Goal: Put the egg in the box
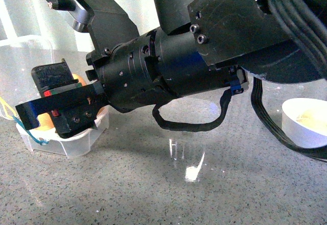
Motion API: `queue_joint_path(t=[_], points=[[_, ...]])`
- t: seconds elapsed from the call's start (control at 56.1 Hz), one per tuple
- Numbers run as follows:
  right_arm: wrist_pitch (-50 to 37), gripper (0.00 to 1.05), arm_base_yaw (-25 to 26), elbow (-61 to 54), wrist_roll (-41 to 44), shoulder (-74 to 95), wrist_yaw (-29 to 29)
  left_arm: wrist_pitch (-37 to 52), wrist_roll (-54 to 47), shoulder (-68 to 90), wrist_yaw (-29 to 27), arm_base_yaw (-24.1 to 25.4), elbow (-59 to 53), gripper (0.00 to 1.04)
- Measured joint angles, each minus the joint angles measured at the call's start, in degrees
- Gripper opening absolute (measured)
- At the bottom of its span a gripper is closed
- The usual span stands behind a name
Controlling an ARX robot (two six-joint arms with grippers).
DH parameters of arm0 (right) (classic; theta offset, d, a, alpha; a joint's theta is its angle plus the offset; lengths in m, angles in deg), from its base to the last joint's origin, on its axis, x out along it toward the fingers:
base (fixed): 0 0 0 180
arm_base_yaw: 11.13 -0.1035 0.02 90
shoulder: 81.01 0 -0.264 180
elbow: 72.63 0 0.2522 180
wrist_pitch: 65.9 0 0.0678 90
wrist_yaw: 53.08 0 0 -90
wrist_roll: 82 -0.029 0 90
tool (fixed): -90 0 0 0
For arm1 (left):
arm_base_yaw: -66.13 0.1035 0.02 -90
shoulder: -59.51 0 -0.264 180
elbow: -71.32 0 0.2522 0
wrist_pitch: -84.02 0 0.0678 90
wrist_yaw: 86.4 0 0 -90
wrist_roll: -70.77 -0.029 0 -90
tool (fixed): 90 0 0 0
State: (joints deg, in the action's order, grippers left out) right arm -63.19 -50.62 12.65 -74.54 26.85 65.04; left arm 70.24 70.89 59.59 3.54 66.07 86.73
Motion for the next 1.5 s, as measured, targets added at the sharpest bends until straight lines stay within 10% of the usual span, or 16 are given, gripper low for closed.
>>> queue_joint_path(t=[0.25, 0.874, 1.159, 1.498], points=[[-0.4, 0.99, 0.1, 0.0, -0.1, 0.0, 0.2, 0.0, 0.0, 0.0, 0.0, 0.0, 0.0, 0.98], [-9.9, 0.98, 6.6, -5.9, -5.1, -5.0, -3.4, 0.0, 0.0, 0.0, 0.0, 0.0, 0.0, 0.98], [-20.3, 0.98, 22.1, -18.2, -4.2, -17.1, -23.8, 0.0, 0.0, 0.0, 0.0, 0.0, 0.0, 0.98], [-41.1, 0.98, 34.4, -38.0, 16.7, -31.3, -43.3, 0.0, 0.0, 0.0, 0.0, 0.0, 0.0, 0.98]])
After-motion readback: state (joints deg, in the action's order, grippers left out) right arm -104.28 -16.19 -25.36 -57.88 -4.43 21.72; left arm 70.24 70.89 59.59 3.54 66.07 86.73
